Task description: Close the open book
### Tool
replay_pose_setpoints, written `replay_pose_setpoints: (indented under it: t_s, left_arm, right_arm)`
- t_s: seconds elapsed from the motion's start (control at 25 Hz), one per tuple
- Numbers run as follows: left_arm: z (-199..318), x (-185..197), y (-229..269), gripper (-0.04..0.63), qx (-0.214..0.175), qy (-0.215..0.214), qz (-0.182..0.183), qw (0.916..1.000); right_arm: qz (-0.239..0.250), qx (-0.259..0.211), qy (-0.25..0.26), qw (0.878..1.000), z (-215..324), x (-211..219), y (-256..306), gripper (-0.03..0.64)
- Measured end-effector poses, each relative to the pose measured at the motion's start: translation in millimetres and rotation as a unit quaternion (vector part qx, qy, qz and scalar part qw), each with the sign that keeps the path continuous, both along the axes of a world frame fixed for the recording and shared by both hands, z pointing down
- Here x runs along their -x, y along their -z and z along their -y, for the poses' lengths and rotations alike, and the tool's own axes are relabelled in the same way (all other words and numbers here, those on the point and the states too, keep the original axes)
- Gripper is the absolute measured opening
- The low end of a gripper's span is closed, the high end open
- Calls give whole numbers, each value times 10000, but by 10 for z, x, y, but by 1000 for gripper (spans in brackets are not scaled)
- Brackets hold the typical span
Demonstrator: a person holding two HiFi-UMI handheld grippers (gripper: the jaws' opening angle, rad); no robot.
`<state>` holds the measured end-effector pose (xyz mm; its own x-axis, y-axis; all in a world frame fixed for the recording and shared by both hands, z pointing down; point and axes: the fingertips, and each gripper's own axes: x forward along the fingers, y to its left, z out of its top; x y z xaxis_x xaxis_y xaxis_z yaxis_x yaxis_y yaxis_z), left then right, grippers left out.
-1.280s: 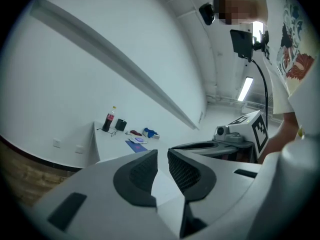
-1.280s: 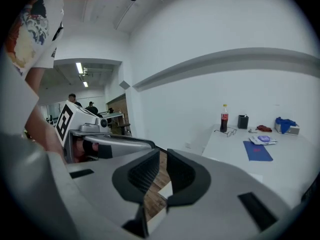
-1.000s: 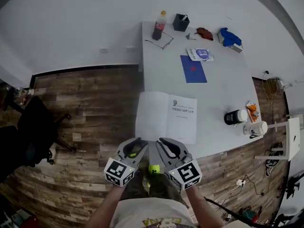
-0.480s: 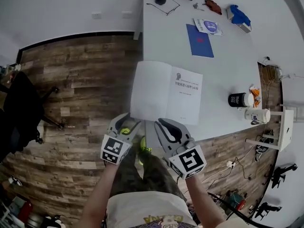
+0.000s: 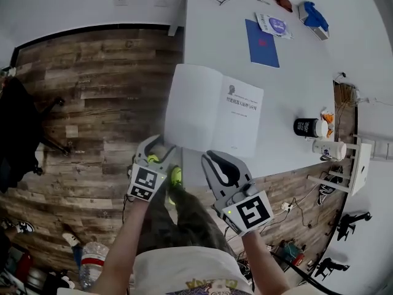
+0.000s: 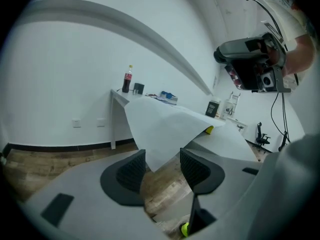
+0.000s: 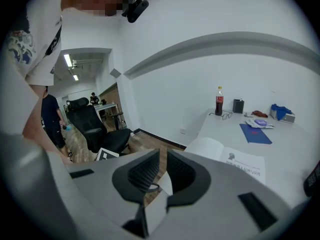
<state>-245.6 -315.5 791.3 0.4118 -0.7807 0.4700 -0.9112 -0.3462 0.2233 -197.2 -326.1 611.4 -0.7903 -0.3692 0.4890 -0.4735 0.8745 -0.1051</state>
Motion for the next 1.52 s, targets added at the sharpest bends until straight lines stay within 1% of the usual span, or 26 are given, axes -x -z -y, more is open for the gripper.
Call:
replay_pose_setpoints:
  t_s: [0.16, 0.32, 0.4, 0.48, 0.56, 0.68, 0.76, 0.88, 0.96, 1.0, 1.04, 1.16, 1.24, 1.36, 1.52]
  left_arm:
    - [3, -46, -67, 192, -106, -93, 279, 9995]
    - [-59, -60, -1, 192, -341, -135, 668, 9971]
    - [-77, -64, 7, 192, -375, -122, 777, 9962]
    - [-75, -68, -29, 192, -347, -145, 845, 9957]
    - [-53, -41, -69, 192, -313, -100, 846, 9959]
    - [-8, 24, -65, 192, -321, 91, 763, 9965]
    - [21, 71, 14, 190, -447, 225, 671, 9965]
    - [65, 124, 157, 184, -637, 293, 689, 9952]
    - [77, 121, 246, 151, -715, 246, 754, 9943]
    - [82, 117, 302, 113, -766, 213, 791, 9937]
    - [88, 114, 368, 100, -829, 186, 810, 9931]
    - [107, 98, 589, 90, -1018, 101, 790, 9916]
    - [112, 64, 707, 80, -1070, 1, 787, 9911]
    - [116, 19, 846, 71, -1058, -147, 823, 9909]
    - [130, -79, 986, 71, -982, -361, 801, 9913]
  right_arm:
    - [-154, 150, 7, 9998, -23, -52, -86, 31]
    - [-94, 137, 42, 9999, -30, -36, -97, 31]
    - [-154, 200, 50, 9997, -47, -55, -137, 31]
    - [-115, 180, 65, 9998, -50, -33, -134, 31]
    - [-116, 178, 71, 9997, -61, -23, -138, 31]
    - [-206, 236, 64, 9995, -85, -64, -162, 31]
    - [-228, 226, 51, 9995, -84, -83, -164, 31]
    - [-231, 175, 21, 9996, -63, -90, -146, 31]
    - [-245, 166, 9, 9996, -61, -99, -123, 31]
    - [-248, 163, 4, 9996, -63, -104, -109, 31]
    - [-242, 154, -6, 9996, -64, -108, -94, 31]
    - [-115, 89, -85, 9999, -41, -105, -20, 31]
    - [-55, 126, -172, 9998, -32, -132, 22, 31]
    - [-15, 205, -290, 9994, -38, -193, 66, 31]
    - [65, 162, -372, 9992, -36, -251, 158, 31]
